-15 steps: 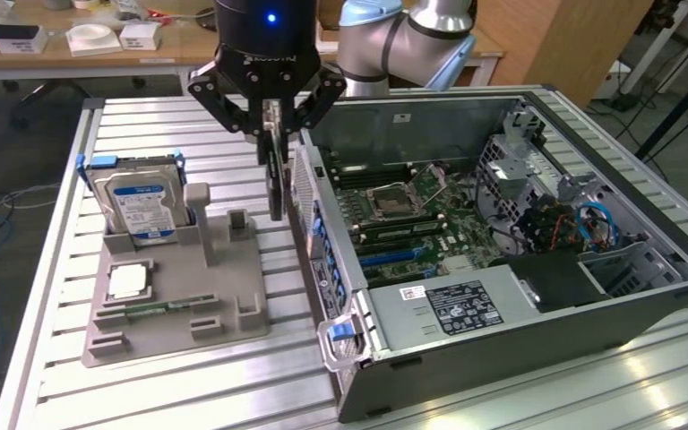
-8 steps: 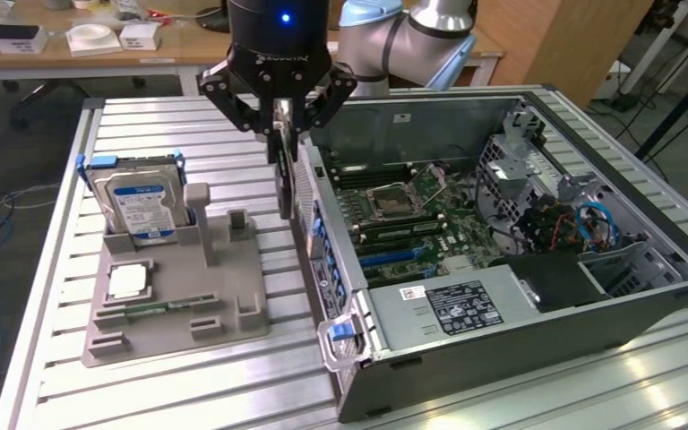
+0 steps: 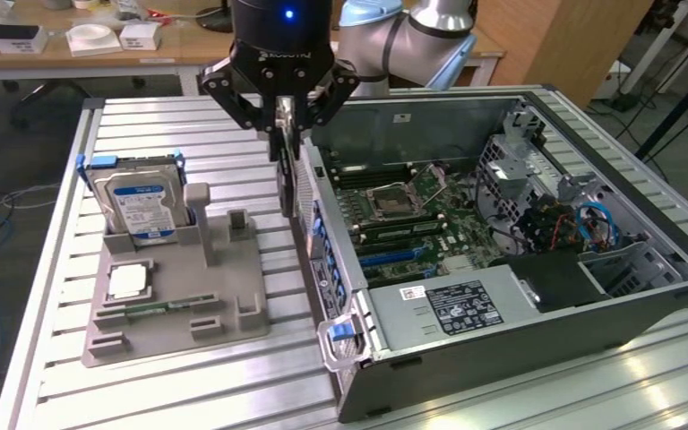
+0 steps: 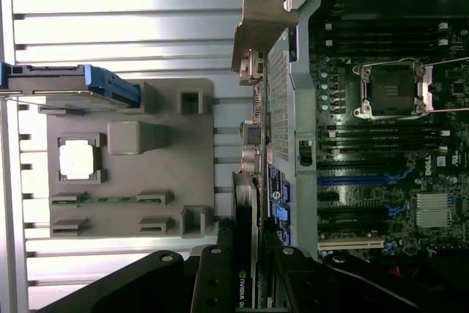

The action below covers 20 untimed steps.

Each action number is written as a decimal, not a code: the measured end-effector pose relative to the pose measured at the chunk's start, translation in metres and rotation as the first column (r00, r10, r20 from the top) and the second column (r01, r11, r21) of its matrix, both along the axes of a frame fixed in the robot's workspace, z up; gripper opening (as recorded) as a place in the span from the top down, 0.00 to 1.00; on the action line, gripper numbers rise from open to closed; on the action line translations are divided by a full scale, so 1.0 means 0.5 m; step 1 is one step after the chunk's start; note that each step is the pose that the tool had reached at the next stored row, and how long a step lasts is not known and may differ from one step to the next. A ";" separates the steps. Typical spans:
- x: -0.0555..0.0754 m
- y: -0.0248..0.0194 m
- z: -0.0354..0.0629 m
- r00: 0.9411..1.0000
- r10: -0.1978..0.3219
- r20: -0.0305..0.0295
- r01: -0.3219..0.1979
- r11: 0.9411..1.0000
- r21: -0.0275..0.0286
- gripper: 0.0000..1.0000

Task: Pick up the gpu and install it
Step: 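Pick up the gpu and move the gpu toward the slot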

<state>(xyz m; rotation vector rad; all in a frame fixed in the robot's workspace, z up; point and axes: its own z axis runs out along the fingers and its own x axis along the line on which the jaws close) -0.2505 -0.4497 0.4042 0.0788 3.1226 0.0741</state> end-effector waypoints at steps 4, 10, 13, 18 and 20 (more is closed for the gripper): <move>0.012 0.0000 0.000 1.000 0.000 0.000 0.000 1.000 0.000 0.74; 0.031 0.0000 0.000 1.000 0.000 0.000 0.000 1.000 0.000 0.74; 0.041 0.0000 0.000 1.000 0.000 0.000 0.000 1.000 0.000 0.74; 0.057 0.0000 0.000 1.000 0.000 0.000 0.000 1.000 0.000 0.74; 0.063 0.0000 0.000 1.000 0.000 0.000 0.000 1.000 0.000 0.74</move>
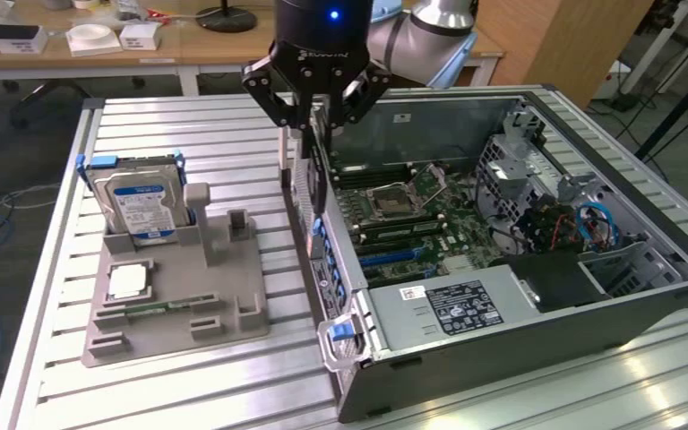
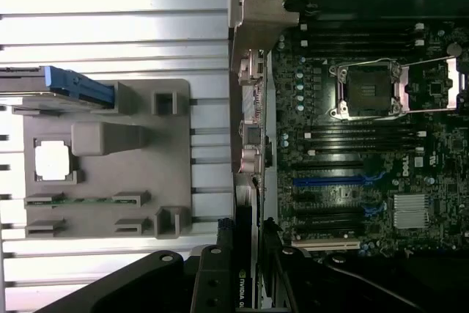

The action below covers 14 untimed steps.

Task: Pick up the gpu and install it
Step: 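Pick up the gpu and move the gpu toward the slot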

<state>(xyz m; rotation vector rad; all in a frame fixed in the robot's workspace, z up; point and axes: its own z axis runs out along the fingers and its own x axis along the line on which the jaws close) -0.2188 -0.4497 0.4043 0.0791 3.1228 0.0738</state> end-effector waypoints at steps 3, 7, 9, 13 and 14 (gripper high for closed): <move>0.010 0.0000 0.000 1.000 0.000 0.000 0.000 1.000 0.000 0.74; 0.023 0.0000 0.000 1.000 0.000 0.000 0.000 1.000 0.000 0.74; 0.030 0.0001 0.000 1.000 0.000 0.000 0.000 1.000 0.000 0.74; 0.043 0.0000 0.000 1.000 0.000 0.000 0.000 1.000 0.000 0.74; 0.046 0.0000 0.000 1.000 0.000 0.000 0.000 1.000 0.000 0.74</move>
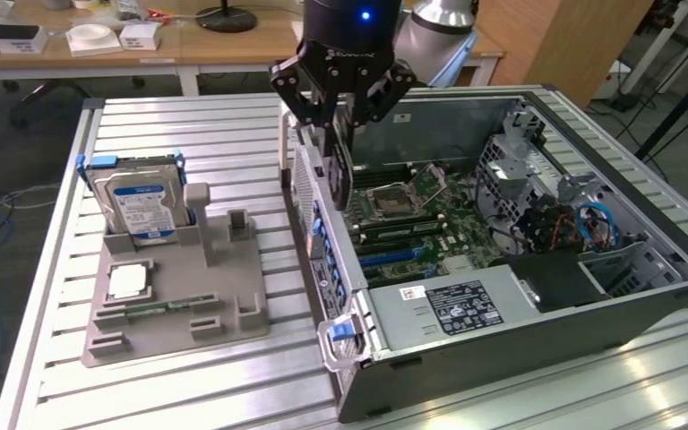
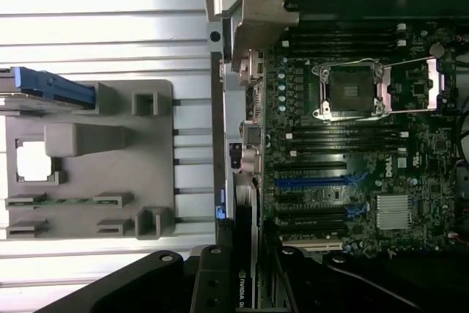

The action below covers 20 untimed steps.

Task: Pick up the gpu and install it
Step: 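Pick up the gpu and move the gpu toward the slot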

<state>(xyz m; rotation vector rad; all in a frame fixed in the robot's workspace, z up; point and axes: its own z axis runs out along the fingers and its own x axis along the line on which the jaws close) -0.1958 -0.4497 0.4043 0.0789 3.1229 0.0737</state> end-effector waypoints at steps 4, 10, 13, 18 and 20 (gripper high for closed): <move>0.013 0.0000 0.000 1.000 0.000 0.000 0.000 1.000 0.000 0.74; 0.034 0.0000 0.000 1.000 0.000 0.000 0.000 1.000 0.000 0.74; 0.042 0.0000 0.000 1.000 0.000 0.000 0.000 1.000 0.000 0.74; 0.055 0.0001 0.000 1.000 0.000 0.000 0.000 1.000 0.000 0.74; 0.060 0.0001 0.000 1.000 0.000 0.000 0.000 1.000 0.000 0.74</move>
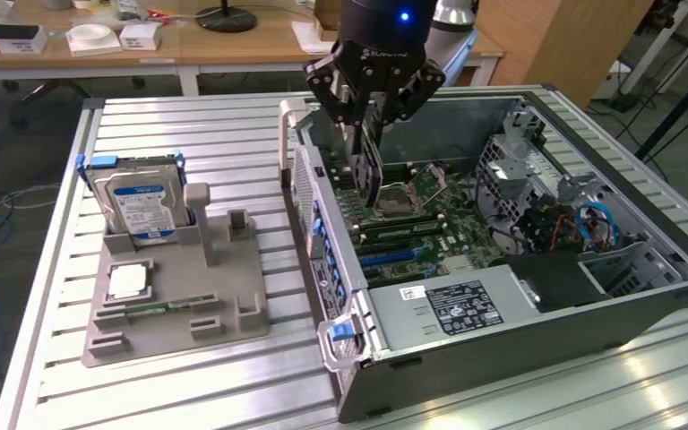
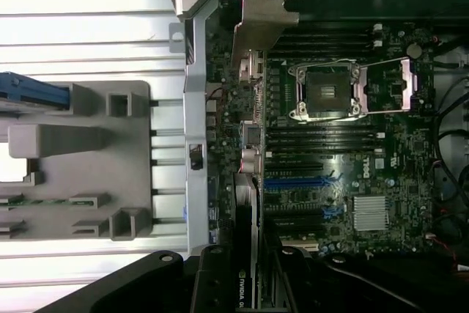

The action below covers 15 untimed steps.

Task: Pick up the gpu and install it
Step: 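Pick up the gpu and move the gpu toward the slot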

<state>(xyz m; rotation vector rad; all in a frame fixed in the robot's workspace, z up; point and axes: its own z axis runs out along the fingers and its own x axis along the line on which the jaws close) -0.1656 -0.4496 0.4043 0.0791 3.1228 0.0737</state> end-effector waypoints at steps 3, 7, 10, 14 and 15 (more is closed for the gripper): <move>0.008 0.0000 0.000 1.000 0.000 0.000 0.000 1.000 0.000 0.74; 0.019 0.0000 0.000 1.000 0.000 0.000 0.000 1.000 0.000 0.74; 0.028 0.0000 0.000 1.000 0.000 0.000 0.000 1.000 0.000 0.74; 0.039 0.0000 0.000 1.000 0.000 0.000 0.000 1.000 0.000 0.74; 0.042 0.0000 0.000 1.000 0.000 0.000 0.000 1.000 0.000 0.74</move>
